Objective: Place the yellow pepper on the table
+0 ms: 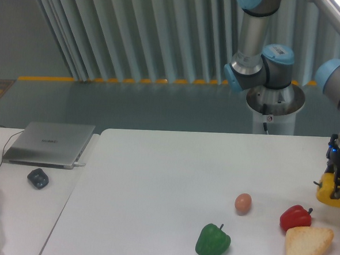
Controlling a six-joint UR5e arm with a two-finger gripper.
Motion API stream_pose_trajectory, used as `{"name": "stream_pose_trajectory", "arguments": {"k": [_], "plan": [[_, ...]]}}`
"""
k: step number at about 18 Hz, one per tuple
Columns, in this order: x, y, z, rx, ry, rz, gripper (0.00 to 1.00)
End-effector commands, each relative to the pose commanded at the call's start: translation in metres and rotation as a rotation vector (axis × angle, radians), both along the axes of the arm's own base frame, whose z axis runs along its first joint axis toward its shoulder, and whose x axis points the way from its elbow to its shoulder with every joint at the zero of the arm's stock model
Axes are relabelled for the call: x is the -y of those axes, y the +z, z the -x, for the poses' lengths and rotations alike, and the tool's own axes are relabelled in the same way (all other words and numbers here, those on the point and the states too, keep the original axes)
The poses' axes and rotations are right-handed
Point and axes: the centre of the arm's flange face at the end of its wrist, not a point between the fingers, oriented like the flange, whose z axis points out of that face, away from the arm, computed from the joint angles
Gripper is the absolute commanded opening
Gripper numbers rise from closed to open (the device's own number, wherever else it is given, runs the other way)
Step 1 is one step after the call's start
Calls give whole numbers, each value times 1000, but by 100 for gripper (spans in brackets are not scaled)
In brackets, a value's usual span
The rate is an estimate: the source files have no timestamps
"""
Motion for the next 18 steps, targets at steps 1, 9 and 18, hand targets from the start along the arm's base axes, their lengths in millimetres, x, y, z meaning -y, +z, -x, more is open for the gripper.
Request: {"name": "stream_pose_trajectory", "arguments": {"k": [1,9,18], "plan": [[1,-6,-1,10,6,7,38],[4,-23,-6,36,18,26,100],[-4,4,4,-17,5,-14,100]]}}
